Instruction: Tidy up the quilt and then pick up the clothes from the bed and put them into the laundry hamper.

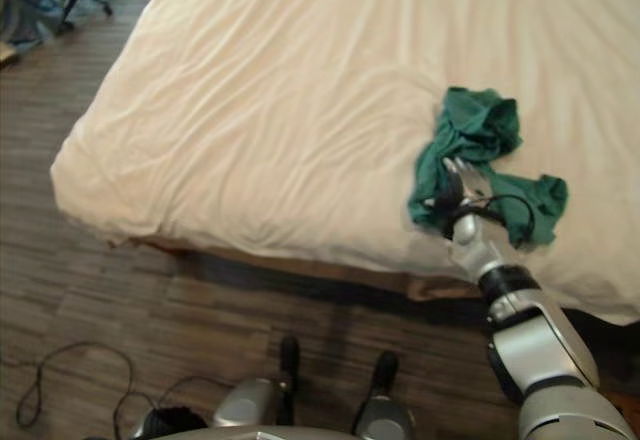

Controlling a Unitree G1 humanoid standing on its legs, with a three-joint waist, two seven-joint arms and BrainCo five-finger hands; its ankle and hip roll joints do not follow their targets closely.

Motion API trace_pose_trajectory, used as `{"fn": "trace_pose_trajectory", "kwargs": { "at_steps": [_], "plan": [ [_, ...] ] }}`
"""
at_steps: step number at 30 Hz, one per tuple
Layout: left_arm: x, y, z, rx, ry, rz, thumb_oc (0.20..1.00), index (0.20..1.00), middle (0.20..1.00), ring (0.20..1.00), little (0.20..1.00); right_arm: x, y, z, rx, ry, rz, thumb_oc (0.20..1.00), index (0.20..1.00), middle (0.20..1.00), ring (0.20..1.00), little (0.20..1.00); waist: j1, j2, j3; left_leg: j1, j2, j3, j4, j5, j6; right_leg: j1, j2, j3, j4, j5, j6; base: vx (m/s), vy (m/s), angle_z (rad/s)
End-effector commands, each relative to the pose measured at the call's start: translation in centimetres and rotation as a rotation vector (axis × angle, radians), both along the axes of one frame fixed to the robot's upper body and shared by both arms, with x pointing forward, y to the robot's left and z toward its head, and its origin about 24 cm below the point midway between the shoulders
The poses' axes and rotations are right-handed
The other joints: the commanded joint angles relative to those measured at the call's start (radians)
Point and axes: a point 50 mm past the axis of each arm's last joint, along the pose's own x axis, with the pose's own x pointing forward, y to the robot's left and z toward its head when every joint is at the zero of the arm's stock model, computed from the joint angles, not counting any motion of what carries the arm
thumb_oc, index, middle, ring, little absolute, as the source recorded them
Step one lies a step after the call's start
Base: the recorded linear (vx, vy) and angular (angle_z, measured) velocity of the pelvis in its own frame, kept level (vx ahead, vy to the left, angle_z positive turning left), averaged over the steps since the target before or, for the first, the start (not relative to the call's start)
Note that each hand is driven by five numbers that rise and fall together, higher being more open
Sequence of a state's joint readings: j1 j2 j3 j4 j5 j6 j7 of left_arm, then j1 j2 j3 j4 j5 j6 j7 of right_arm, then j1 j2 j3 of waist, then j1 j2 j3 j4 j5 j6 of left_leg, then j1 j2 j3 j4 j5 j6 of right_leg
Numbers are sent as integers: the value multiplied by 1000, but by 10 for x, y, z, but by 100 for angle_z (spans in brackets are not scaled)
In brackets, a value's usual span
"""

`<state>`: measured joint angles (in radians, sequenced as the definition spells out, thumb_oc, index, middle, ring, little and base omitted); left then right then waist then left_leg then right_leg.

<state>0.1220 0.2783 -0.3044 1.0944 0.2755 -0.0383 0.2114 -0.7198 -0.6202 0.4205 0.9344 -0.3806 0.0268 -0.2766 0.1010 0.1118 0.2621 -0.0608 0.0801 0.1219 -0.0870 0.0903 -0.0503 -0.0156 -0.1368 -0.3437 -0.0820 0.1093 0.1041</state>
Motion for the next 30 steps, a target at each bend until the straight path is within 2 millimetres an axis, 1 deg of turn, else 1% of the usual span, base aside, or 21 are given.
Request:
{"fn": "trace_pose_trajectory", "kwargs": {
  "at_steps": [1,3,4,5,6,7,8,12,13,15,16,17,20,21,22,23,24,25,28,29,30],
  "plan": [
    [55,1,17,-1,-176,-70,200,200,200,200,200,17,5,16,-1,3,-17,1000,1000,1000,1000,1000,29,-56,-3,-3,54,41,0,-37,-93,5,-84,22,10,-87,76,-6,5,19],
    [65,-3,20,-16,-201,-103,200,200,200,200,200,17,-1,12,16,41,-61,1000,1000,1000,1000,1000,39,-49,-2,-23,53,30,0,-29,-97,-2,-82,11,5,-85,77,-18,13,10],
    [69,-5,21,-23,-212,-117,200,200,200,200,200,14,-6,6,43,64,-92,501,501,501,501,501,43,-45,-2,-32,52,24,0,-25,-98,-7,-82,5,5,-84,78,-18,15,13],
    [72,-6,22,-27,-221,-123,200,200,200,200,200,12,-11,5,62,72,-118,235,235,235,235,235,47,-44,-2,-38,52,21,0,-23,-99,-8,-83,2,3,-83,79,-3,15,19],
    [75,-8,23,-32,-227,-131,200,200,200,200,200,8,-16,-1,83,92,-147,200,200,200,200,200,50,-40,-3,-45,51,18,0,-22,-99,-9,-84,-4,1,-83,80,-4,8,23],
    [75,-8,23,-31,-226,-132,200,200,200,200,200,8,-16,-1,84,92,-148,200,200,200,200,200,50,-40,-4,-46,51,17,0,-22,-99,-10,-84,-4,1,-83,80,20,41,26],
    [78,-10,25,-41,-235,-144,200,200,200,200,200,0,-24,-13,116,131,-187,200,200,200,200,200,51,-39,-4,-50,48,14,0,-23,-99,-8,-87,-10,-2,-83,82,33,39,25],
    [78,-7,25,-35,-226,-148,200,200,200,200,200,-18,-38,-34,169,187,-247,200,200,200,200,200,45,-45,-8,-47,42,11,0,-28,-96,3,-94,-19,-4,-83,86,32,49,12],
    [78,-3,25,-24,-217,-137,200,200,200,200,200,-37,-46,-58,239,227,-301,200,200,200,200,200,35,-52,-7,-35,38,17,0,-39,-91,13,-100,-14,-4,-84,89,60,95,5],
    [76,4,25,-7,-207,-119,200,200,200,200,200,-61,-49,-87,322,273,-346,200,200,200,200,200,17,-66,-13,-26,32,25,0,-52,-84,16,-106,-6,-4,-80,94,43,90,7],
    [76,4,25,-7,-207,-120,200,200,200,200,200,-62,-49,-87,322,273,-347,200,200,200,200,200,17,-67,-15,-29,31,25,0,-50,-83,13,-107,-6,-5,-78,94,54,97,7],
    [75,12,26,15,-194,-93,200,200,200,200,200,-87,-46,-114,374,334,-368,200,200,200,200,200,-5,-86,-23,-15,26,34,0,-64,-76,17,-113,4,-5,-73,98,59,77,1],
    [71,24,25,50,-170,-45,200,200,200,200,200,-121,-31,-147,540,368,-388,200,200,200,200,200,-41,-118,-33,14,21,52,0,-88,-64,25,-121,24,-4,-68,106,61,103,-3],
    [70,27,25,57,-164,-26,200,200,200,200,200,-128,-25,-153,623,351,-398,200,200,200,200,200,-53,-127,-37,23,18,62,0,-95,-59,25,-122,34,-3,-64,109,36,70,-22],
    [70,27,25,57,-164,-26,200,200,200,200,200,-128,-25,-153,624,351,-399,200,200,200,200,200,-53,-128,-39,20,17,62,0,-93,-58,22,-123,34,-3,-62,109,49,133,-39],
    [64,31,24,61,-155,20,200,200,200,200,200,-147,-10,-167,759,333,-414,200,200,200,200,200,-83,-150,-46,43,13,89,0,-110,-50,20,-129,63,-2,-53,116,33,91,-42],
    [64,31,24,61,-155,20,200,200,200,200,200,-147,-10,-167,759,333,-414,200,200,200,200,200,-82,-150,-47,42,13,89,0,-110,-50,19,-130,63,-2,-53,116,54,186,-40],
    [64,34,25,61,-159,53,200,200,200,200,200,-159,5,-176,846,337,-404,200,200,200,200,200,-105,-167,-50,63,9,110,0,-122,-43,16,-133,85,1,-44,123,18,98,-37],
    [63,35,25,57,-168,82,200,200,200,200,200,-173,19,-185,907,363,-388,200,200,200,200,200,-124,-186,-55,85,4,136,0,-135,-36,10,-137,114,4,-34,130,12,142,-51],
    [68,34,27,50,-186,89,200,200,200,200,200,-184,37,-194,933,429,-344,200,200,200,200,200,-136,-202,-57,104,-3,154,0,-145,-28,-4,-140,136,27,-31,136,-17,158,-63],
    [71,35,29,49,-199,95,200,200,200,200,200,-188,45,-199,946,464,-330,200,200,200,200,200,-139,-207,-55,111,-5,158,0,-150,-23,-16,-142,145,57,-34,137,-41,152,-52]
  ]
}}
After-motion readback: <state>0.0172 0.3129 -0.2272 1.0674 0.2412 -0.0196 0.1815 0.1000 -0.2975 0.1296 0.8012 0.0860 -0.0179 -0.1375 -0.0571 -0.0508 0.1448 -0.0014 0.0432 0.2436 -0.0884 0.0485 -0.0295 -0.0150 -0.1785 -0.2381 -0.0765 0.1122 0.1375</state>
